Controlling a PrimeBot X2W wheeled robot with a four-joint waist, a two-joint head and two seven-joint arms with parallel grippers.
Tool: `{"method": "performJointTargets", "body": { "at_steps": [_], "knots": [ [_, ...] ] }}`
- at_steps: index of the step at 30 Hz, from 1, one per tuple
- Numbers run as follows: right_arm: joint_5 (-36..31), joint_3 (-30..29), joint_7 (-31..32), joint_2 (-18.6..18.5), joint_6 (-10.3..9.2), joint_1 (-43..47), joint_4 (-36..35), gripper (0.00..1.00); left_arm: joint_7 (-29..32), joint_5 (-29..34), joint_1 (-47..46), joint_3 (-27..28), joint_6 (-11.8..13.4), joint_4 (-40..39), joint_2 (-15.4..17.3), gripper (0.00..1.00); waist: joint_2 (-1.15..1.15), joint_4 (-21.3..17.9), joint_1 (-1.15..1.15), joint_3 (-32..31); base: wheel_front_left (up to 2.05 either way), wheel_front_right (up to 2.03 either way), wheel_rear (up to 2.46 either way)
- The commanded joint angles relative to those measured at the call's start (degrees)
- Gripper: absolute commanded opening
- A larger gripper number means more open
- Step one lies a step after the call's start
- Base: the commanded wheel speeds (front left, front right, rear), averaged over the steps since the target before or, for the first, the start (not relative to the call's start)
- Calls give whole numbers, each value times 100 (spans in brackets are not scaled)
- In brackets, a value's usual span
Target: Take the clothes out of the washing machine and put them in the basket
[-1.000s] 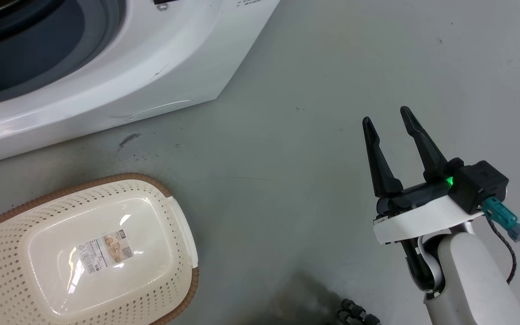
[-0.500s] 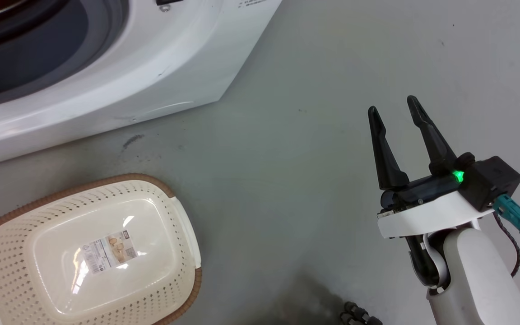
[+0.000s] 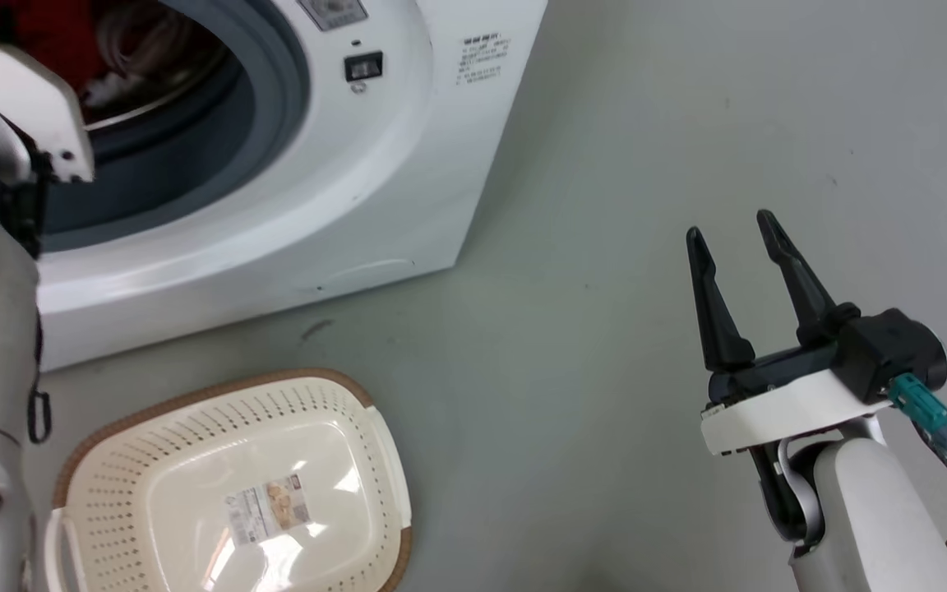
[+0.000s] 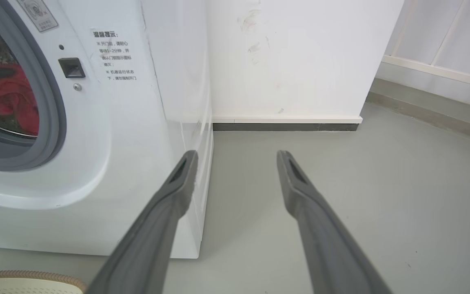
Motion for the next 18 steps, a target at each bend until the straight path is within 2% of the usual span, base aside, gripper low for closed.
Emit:
{"method": "performJointTargets", "body": {
  "at_steps": [1,8,18],
  "knots": [
    [-91,-54,-12,3,-4,129,54,100,-320,-64,251,30,13,52,-104,0,0,235,0,-456,0,0,0],
    [-251,-241,-12,2,-4,510,204,100,-1052,-321,800,107,-38,239,-481,0,0,465,0,-1087,0,0,0],
    [-375,-453,157,2,-4,917,167,100,-1293,-544,1428,153,-261,29,-839,0,0,726,0,-1716,0,0,0]
  ]
}}
